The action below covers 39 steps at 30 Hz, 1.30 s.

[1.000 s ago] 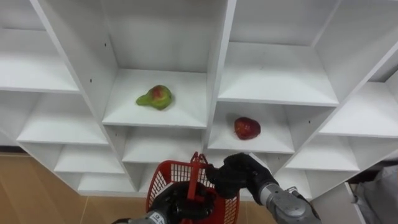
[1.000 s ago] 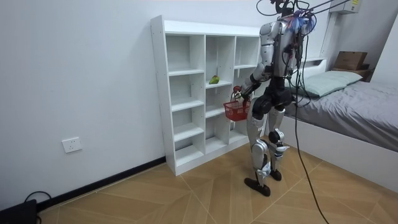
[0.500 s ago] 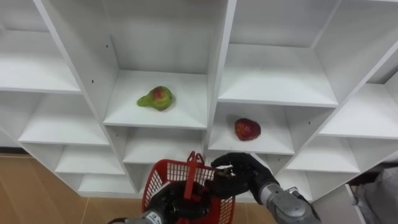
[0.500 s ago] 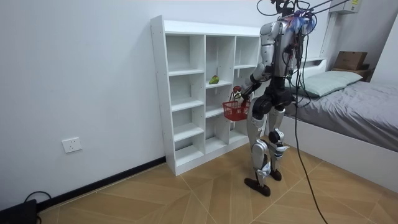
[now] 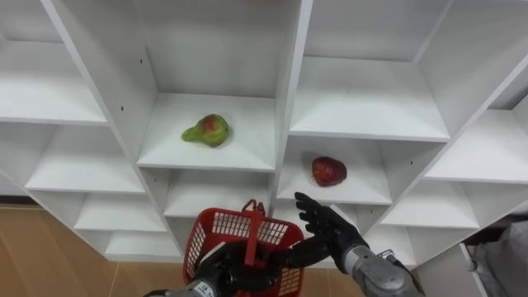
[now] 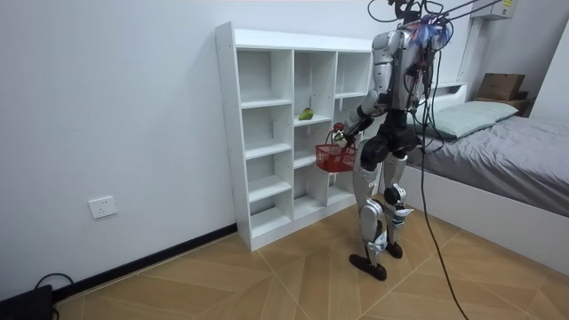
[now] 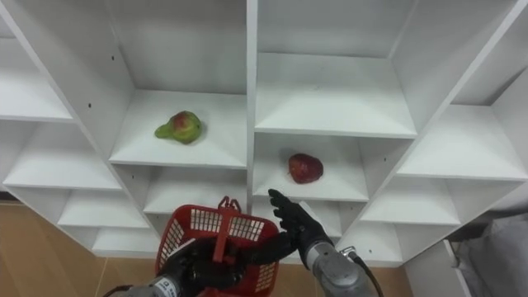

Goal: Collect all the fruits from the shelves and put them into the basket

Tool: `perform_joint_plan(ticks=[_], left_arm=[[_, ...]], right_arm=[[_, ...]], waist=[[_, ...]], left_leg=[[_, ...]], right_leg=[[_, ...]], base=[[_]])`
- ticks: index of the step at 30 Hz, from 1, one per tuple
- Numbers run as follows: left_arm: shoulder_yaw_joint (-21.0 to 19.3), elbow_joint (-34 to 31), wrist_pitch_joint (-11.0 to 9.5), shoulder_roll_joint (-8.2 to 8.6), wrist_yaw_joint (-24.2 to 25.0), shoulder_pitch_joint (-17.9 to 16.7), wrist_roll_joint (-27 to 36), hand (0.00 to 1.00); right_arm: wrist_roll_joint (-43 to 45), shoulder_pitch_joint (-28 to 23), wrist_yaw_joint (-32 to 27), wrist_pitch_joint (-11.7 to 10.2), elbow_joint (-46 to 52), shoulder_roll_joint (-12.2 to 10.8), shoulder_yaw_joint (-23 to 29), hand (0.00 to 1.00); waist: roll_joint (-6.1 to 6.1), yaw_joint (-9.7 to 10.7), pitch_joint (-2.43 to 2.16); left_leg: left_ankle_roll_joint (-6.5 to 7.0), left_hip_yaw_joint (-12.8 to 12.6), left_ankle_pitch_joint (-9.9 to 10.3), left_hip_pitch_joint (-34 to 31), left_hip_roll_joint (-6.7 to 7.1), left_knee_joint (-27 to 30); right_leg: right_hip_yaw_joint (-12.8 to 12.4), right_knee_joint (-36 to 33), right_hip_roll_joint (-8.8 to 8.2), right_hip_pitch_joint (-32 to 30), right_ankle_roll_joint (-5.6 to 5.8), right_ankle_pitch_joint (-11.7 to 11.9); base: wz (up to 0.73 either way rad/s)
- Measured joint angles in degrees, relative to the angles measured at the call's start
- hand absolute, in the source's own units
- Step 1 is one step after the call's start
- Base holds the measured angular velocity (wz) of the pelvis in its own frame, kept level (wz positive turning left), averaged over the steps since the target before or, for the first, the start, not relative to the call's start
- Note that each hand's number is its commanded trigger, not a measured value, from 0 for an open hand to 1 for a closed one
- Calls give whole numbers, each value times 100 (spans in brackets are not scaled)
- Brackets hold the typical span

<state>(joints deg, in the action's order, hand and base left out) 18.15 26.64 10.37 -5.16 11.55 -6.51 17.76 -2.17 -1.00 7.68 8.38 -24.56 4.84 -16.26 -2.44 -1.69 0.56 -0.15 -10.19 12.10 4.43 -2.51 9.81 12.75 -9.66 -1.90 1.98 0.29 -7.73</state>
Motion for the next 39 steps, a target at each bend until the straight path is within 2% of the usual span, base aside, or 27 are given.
perform_joint_plan(ticks=[15, 20, 25, 29, 33, 35, 39], left_arm=[[2, 0, 0, 5, -14, 0, 2, 100], [-10, -2, 0, 4, -16, 0, 4, 100], [-82, 0, -28, -7, 46, -21, -2, 100], [-271, 1, -44, -19, 49, -224, -2, 100], [-283, 83, -47, -101, 38, -318, 10, 100], [-344, 341, -47, -102, 34, -319, 9, 100], [-495, 486, -47, -82, 36, -367, 10, 100]], right_arm=[[0, -2, 5, -4, 0, 0, 6, 0], [45, -1, 168, -2, 57, 3, 11, 0], [205, -4, 465, -1, 619, 163, 8, 0], [497, -52, 757, 31, 1039, 231, 7, 0], [526, -116, 959, 110, 1333, 284, -13, 0], [561, -178, 1063, 116, 1534, 279, -55, 0], [781, -207, 1365, 202, 1997, 277, -167, 0]], waist=[[25, 30, -3], [34, 67, 3], [49, -60, 11], [51, -61, 10], [52, -62, 6], [56, -88, -7], [36, -289, -20]], left_leg=[[0, 8, 0, 27, 0, 4], [0, 13, 1, 17, -1, -11], [0, -8, 1, 15, -2, -33], [0, -8, 1, 26, -4, -36], [-1, -27, 1, -24, -8, -35], [-1, -37, 1, -21, -11, -32], [-1, -58, 1, -5, -17, -31]], right_leg=[[3, -12, 1, 33, -2, 1], [15, -11, 1, 29, -1, 1], [-14, 3, 9, -4, 0, 0], [-3, 6, 9, -17, 1, -1], [-11, -18, 9, -93, -1, 1], [-12, -19, 10, -91, -1, 1], [-17, -32, 9, -88, -9, 6]], base=[[0], [0], [-3], [0], [-2], [-2], [-2]])
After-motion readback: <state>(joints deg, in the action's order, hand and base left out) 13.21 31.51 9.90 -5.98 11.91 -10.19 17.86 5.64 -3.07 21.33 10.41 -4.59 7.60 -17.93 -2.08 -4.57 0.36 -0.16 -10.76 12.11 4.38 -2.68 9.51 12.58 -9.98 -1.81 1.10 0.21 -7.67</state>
